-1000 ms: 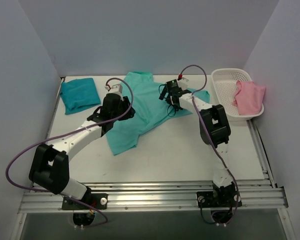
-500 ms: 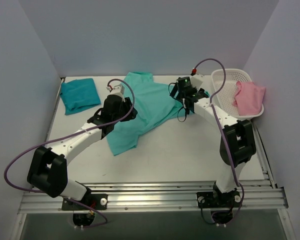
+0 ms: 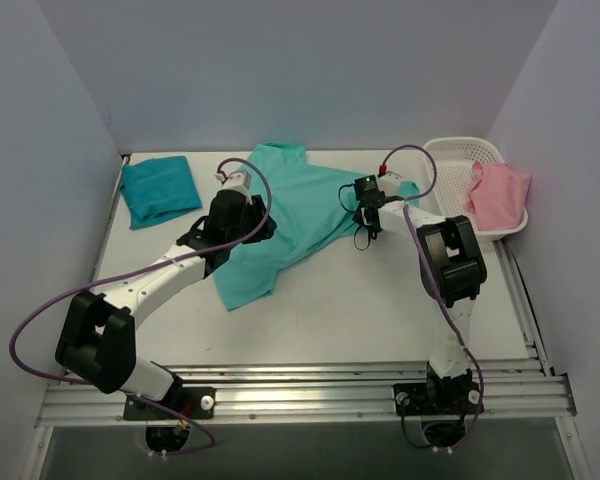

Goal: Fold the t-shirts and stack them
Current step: Flatten the tshirt out

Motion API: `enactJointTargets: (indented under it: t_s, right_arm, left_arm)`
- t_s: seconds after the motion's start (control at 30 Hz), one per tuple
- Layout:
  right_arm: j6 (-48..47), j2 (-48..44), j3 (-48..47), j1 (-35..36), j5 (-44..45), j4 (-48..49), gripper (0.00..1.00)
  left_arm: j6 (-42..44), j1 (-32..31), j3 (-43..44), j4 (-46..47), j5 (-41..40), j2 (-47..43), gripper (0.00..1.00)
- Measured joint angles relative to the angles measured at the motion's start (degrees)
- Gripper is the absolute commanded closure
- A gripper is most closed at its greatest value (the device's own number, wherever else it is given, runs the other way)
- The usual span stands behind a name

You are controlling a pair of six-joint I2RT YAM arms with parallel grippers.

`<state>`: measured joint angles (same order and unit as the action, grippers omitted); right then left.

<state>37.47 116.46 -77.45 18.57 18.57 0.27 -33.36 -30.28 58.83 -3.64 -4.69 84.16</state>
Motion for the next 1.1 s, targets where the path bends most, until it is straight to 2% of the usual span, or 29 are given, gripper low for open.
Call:
enactJointTargets:
  t_s: [0.13,0.57,0.97,1.03,1.1]
  right_arm:
    - [-0.3,3.3,-3.0,0.0,-0.5,0.2,0.68]
    - [-0.7,3.3,-5.2,0.0,-1.1,0.4,0.66]
    - [-1.6,5.5,-12.8,-0.2,-1.5,-1.1,0.66]
    - [-1.6,6.4,-13.0,-0.2,-1.6,-1.2,0.68]
    - [-1.7,7.1,-13.0,-0.2,-1.9,-1.6,0.82]
  left_arm:
    - [0.0,0.0,0.0,0.0,0.0,0.2,0.48]
    - [0.1,0.0,0.0,0.0,-0.7,2.7,0.49]
    - [0.6,-0.5,0.1,0.0,-1.3,3.0,0.49]
    - [0.7,-0.5,0.2,0.0,-1.4,3.0,0.49]
    - [0.8,-0.5,0.2,0.0,-1.5,3.0,0.49]
